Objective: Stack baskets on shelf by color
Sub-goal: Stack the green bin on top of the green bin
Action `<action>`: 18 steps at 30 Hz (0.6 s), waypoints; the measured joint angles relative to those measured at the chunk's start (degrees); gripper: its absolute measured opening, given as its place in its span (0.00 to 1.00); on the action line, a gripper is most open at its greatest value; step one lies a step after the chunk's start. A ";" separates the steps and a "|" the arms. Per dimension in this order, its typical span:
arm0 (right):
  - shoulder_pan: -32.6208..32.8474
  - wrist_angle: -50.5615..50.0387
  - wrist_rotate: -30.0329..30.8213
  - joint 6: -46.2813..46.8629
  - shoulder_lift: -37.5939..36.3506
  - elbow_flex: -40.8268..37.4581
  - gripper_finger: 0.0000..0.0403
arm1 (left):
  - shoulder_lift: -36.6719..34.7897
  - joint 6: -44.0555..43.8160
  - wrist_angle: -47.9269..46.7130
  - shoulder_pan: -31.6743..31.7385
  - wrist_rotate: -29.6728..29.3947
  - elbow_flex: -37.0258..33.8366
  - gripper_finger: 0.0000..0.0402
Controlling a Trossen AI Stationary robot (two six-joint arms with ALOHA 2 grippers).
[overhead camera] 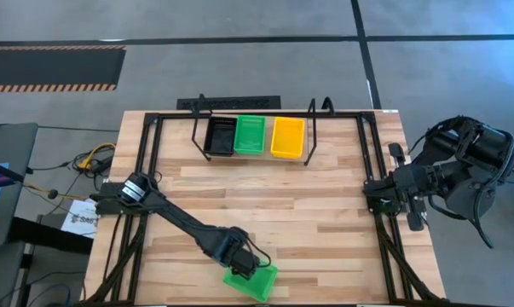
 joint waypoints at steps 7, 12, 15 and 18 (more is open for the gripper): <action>0.00 0.00 0.02 0.00 0.00 0.00 0.00 | 0.15 -0.47 0.03 0.04 -0.59 0.00 0.52; 0.00 0.00 0.00 0.00 0.00 0.00 0.00 | 0.17 -0.48 -0.38 0.04 -0.61 -0.35 0.52; 0.00 0.00 0.02 0.00 0.00 0.00 0.00 | 0.17 -0.49 -0.26 0.08 -0.98 -0.35 0.52; 0.00 0.00 0.00 0.00 0.00 0.00 0.00 | 0.17 -0.56 -0.20 0.11 -2.40 -0.35 0.52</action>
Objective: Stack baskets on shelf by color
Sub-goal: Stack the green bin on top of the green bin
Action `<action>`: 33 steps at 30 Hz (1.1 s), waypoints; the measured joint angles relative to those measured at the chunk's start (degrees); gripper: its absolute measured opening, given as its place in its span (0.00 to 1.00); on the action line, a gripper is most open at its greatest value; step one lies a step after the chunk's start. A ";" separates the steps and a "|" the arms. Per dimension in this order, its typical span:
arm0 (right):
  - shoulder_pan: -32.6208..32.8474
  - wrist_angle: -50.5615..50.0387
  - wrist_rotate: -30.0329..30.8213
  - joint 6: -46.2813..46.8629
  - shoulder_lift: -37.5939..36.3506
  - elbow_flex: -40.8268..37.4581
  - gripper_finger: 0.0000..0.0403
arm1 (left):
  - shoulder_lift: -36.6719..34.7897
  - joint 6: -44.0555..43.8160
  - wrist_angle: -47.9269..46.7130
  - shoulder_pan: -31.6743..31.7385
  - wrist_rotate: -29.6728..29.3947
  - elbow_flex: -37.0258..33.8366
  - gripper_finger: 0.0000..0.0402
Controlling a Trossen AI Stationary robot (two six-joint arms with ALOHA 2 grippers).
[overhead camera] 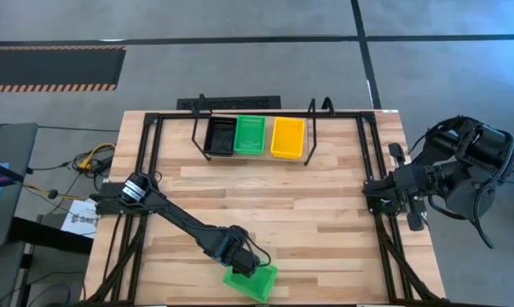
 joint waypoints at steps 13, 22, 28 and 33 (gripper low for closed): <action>-0.02 0.07 0.00 0.02 0.02 0.00 0.00 | 7.58 1.77 6.09 0.45 9.91 0.41 0.52; -0.02 0.09 -0.04 0.02 0.00 0.00 0.00 | 6.89 3.75 5.16 1.92 7.98 0.44 0.23; -0.02 0.07 -0.02 0.02 0.02 0.00 0.00 | 5.94 11.84 6.38 3.81 8.80 0.54 0.02; -0.09 0.07 -0.02 0.02 0.01 0.00 0.00 | 3.33 21.72 -7.69 6.53 1.82 9.13 0.00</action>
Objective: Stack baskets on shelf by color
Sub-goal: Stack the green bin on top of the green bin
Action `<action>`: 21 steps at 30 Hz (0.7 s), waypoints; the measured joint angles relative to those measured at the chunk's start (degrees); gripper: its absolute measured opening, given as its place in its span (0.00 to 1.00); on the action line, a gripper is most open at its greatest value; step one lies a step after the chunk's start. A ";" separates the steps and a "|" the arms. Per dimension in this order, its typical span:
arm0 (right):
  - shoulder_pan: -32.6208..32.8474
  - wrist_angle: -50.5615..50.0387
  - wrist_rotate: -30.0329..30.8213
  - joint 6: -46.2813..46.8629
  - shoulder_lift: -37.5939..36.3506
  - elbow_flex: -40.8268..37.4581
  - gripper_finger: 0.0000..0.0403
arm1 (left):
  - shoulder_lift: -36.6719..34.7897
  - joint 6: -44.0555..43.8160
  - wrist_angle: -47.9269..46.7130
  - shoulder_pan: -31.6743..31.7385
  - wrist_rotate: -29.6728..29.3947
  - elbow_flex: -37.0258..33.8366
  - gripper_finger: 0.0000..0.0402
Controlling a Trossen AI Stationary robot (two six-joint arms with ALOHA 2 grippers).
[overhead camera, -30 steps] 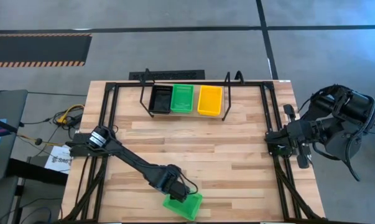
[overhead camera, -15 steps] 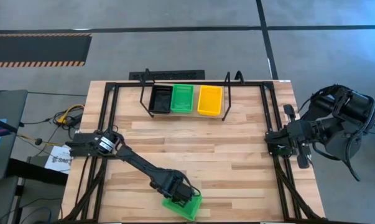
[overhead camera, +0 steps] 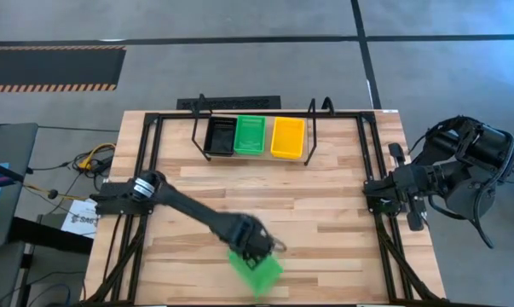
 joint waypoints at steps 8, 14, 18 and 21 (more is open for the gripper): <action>-0.63 0.14 3.54 0.05 0.00 0.00 0.00 | -4.79 18.26 -26.07 7.86 -22.74 25.24 0.00; -3.02 0.44 9.47 2.29 0.25 0.02 0.00 | -11.55 37.93 -26.22 20.04 -33.15 32.30 0.00; -5.68 0.48 13.96 4.41 1.89 0.02 0.00 | -15.29 52.24 -26.80 31.02 -27.52 31.98 0.00; -7.93 0.44 15.98 6.70 3.89 0.02 0.00 | -15.80 63.86 -26.57 39.15 -20.11 31.92 0.00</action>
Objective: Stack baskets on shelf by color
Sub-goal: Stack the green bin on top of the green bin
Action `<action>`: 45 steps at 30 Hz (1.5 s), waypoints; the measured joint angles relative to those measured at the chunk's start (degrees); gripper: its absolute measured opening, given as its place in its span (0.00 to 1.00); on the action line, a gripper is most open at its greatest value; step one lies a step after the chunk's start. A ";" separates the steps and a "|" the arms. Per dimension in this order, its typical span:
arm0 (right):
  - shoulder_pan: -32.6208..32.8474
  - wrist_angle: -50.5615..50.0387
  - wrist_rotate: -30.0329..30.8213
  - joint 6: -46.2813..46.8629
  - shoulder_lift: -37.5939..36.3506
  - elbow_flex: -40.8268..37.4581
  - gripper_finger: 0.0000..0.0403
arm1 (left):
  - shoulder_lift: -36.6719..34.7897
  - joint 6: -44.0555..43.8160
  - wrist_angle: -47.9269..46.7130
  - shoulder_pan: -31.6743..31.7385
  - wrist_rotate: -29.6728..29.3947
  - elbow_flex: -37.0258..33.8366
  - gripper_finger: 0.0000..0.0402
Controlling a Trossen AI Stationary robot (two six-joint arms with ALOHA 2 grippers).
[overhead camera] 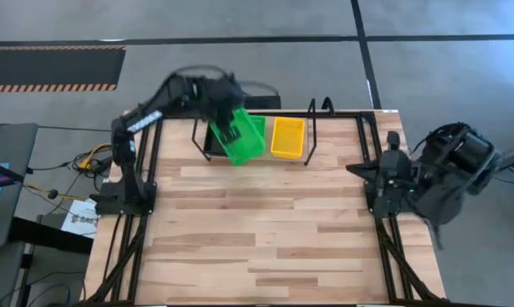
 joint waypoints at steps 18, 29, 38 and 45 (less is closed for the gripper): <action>-11.17 -0.48 0.88 13.91 14.87 -0.02 0.00 | 14.35 38.33 1.97 16.00 21.72 0.02 0.00; -11.65 -0.48 0.50 12.99 13.16 -0.01 0.00 | 20.23 41.64 4.16 14.84 22.77 0.01 0.00; -11.63 -0.50 -0.93 10.29 13.22 0.00 0.00 | 20.54 42.13 10.68 15.63 22.59 0.30 0.00; -11.63 -0.50 -1.08 9.92 13.22 0.00 0.00 | 20.67 42.15 12.89 17.27 22.17 0.28 0.00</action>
